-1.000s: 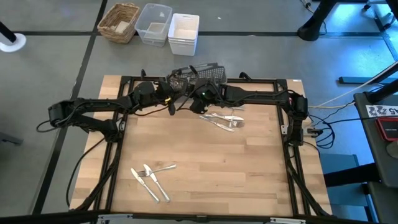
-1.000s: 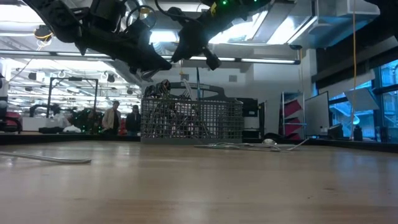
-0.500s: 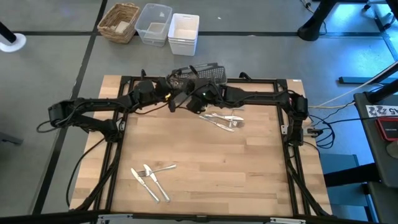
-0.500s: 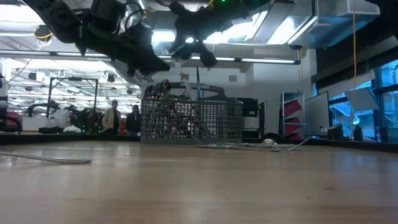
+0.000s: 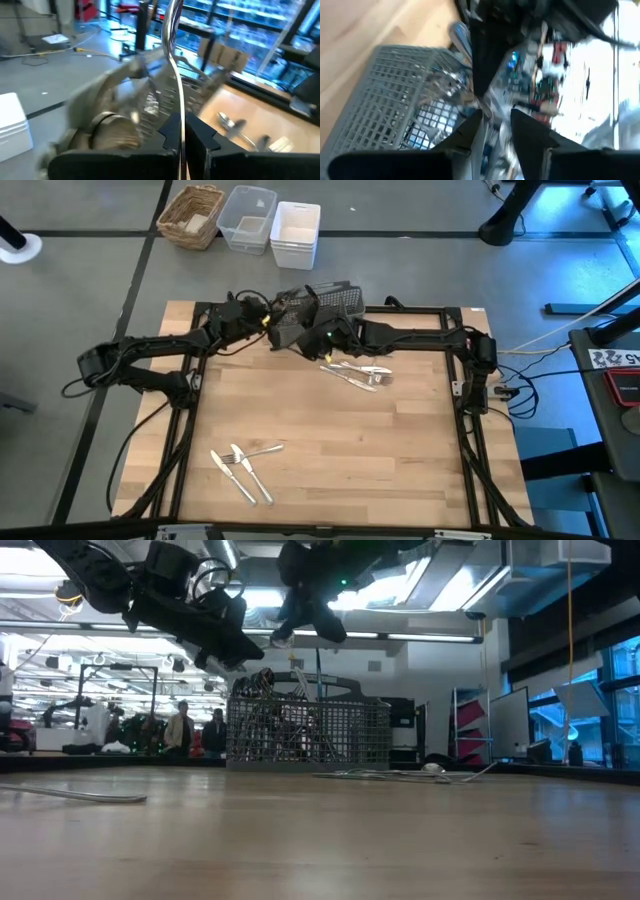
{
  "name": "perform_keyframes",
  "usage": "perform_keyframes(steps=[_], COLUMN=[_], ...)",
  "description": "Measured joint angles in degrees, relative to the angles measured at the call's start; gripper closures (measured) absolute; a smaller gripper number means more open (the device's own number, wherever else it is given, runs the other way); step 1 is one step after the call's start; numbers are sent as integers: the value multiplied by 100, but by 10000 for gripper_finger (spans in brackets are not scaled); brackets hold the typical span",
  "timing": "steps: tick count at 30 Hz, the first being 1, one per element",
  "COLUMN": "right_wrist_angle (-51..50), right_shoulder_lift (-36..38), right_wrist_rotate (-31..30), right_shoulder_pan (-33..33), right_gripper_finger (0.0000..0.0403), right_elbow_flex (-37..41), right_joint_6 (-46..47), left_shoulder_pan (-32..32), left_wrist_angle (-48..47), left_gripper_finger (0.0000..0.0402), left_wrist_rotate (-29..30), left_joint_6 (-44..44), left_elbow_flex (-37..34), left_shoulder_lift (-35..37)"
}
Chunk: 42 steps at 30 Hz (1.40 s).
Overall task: Sort silverware
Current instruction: Put the silver spoon into the silverware rack
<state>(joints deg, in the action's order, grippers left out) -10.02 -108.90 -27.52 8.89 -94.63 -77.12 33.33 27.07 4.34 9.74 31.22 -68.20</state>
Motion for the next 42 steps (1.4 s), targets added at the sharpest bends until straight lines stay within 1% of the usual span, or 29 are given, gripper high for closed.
perform_keyframes(steps=[5, 11, 14, 16, 19, 22, 25, 29, 34, 37, 42], right_wrist_angle=[-51, -35, -54, -52, -40, -4, 147, 463, 959, 1038, 1197], right_shoulder_lift=[40, 85, 85, 85, 85, 85, 85, 85, 46, 32, 30], right_wrist_rotate=[-355, -369, -245, -65, 315, 888, 1582, 1967, 2961, 3075, 3000], right_shoulder_pan=[16, 32, 184, 361, 729, 1208, 1655, 2015, 2168, 2107, 1937], right_gripper_finger=[317, 326, 328, 329, 330, 330, 330, 330, 330, 330, 330], right_elbow_flex=[2, 0, 0, 0, 0, 0, 0, 0, 0, 0, 0], right_joint_6=[813, 1465, 2223, 3005, 4457, 5674, 6453, 6471, 6357, 6369, 6371], left_shoulder_pan=[232, 303, 300, 300, 300, 300, 300, 298, 298, 298, 298], left_wrist_angle=[589, 1550, 1910, 2131, 2333, 2356, 2385, 2782, 3343, 3344, 3357], left_gripper_finger=[401, 401, 401, 401, 401, 401, 401, 401, 402, 402, 402], left_wrist_rotate=[13, -1, -9, -10, -43, -52, -52, -55, -183, -223, -248], left_joint_6=[11, -114, -116, -109, -105, -102, -87, 52, 35, -40, -269], left_elbow_flex=[-2, 0, -4, -4, -4, -14, -124, -368, -572, -575, -575], left_shoulder_lift=[-128, -712, -1068, -1227, -1338, -1337, -1304, -1292, -1287, -1287, -1287])
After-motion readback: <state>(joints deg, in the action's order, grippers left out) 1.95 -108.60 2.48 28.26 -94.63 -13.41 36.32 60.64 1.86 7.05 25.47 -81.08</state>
